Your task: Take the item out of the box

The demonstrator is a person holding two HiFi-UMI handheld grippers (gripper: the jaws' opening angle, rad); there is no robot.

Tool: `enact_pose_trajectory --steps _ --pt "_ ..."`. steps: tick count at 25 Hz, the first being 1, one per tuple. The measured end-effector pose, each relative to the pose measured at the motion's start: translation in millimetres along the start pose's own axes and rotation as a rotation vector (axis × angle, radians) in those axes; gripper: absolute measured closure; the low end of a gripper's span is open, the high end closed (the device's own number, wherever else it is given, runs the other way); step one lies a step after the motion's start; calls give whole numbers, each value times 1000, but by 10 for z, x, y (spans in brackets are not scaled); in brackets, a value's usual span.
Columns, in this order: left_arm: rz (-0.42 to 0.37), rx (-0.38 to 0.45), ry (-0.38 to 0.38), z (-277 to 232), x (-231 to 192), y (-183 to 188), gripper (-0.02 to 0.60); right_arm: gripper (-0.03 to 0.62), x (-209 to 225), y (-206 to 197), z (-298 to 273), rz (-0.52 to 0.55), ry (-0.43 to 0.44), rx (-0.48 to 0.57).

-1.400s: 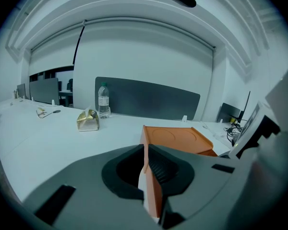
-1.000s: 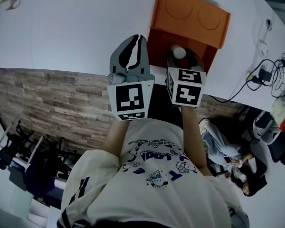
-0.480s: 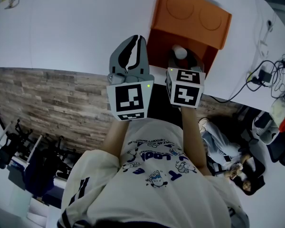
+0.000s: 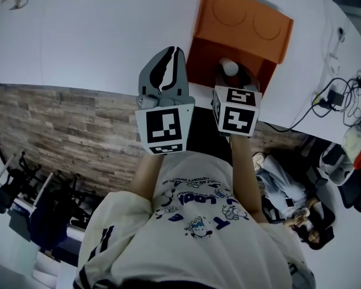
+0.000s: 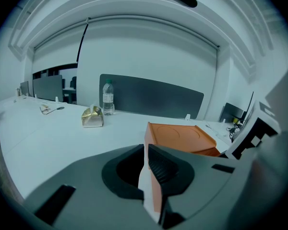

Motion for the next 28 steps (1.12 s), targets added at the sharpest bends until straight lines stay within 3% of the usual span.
enact_pose_trajectory --steps 28 --pt "-43 95 -12 388 171 258 543 396 99 34 519 -46 -10 134"
Point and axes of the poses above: the fingertips, and each gripper's own axes: z backward along the fingers, x to its right, y out of its top, the point moved 2 cm from there along z, backward along the fingers, and after that the axes turned 14 degrees about -x, right-handed, at the moved point
